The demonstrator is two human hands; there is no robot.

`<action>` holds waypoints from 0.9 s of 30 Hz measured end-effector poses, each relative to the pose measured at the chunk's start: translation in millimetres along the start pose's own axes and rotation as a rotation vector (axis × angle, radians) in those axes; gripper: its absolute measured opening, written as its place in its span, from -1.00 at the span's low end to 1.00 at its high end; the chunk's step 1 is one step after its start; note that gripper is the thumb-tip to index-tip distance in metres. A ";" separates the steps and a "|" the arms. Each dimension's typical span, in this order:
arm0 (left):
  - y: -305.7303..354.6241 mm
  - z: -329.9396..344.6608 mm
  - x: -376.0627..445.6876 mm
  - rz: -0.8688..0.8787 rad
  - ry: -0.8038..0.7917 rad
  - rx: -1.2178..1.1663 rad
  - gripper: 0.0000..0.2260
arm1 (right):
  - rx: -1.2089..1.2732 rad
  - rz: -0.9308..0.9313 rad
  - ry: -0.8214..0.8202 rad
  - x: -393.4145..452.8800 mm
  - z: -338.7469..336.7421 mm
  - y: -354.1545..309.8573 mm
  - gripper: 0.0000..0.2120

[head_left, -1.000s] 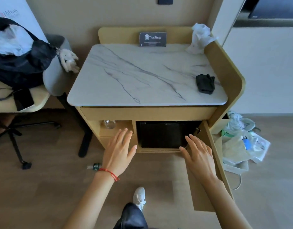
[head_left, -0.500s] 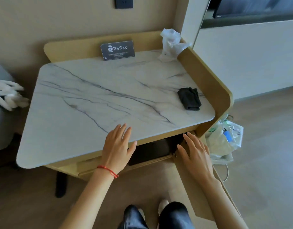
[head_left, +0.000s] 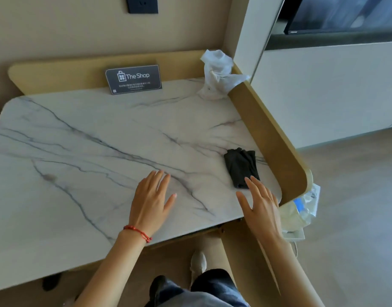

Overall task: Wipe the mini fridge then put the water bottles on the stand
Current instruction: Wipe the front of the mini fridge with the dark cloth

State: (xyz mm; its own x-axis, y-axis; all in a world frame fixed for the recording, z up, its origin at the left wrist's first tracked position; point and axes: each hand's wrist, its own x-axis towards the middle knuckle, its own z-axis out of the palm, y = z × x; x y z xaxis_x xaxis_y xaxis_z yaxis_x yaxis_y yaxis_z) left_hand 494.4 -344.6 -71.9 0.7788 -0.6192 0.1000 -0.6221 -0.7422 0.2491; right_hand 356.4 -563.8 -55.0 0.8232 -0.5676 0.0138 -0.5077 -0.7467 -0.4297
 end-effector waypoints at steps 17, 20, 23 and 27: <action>-2.0 53.8 57.8 -0.033 -0.071 -0.030 -0.46 | 0.332 0.354 0.035 91.2 16.8 8.5 -0.40; -1.7 52.9 58.1 -0.023 -0.055 -0.048 -0.44 | 0.416 0.417 0.034 98.3 20.8 11.4 -0.48; -2.1 52.7 57.1 -0.020 -0.053 -0.061 -0.46 | 0.429 0.442 -0.016 102.5 20.9 13.2 -0.56; -2.4 51.6 57.2 -0.013 -0.041 -0.069 -0.47 | 0.416 0.428 -0.023 102.7 17.0 11.8 -0.57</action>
State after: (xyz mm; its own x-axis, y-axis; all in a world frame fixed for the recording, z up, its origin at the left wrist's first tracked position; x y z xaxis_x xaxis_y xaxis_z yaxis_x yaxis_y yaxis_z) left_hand 536.3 -391.5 -116.5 0.7822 -0.6205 0.0569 -0.6037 -0.7320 0.3157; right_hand 439.3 -625.0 -74.0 0.5751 -0.7770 -0.2558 -0.6569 -0.2523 -0.7105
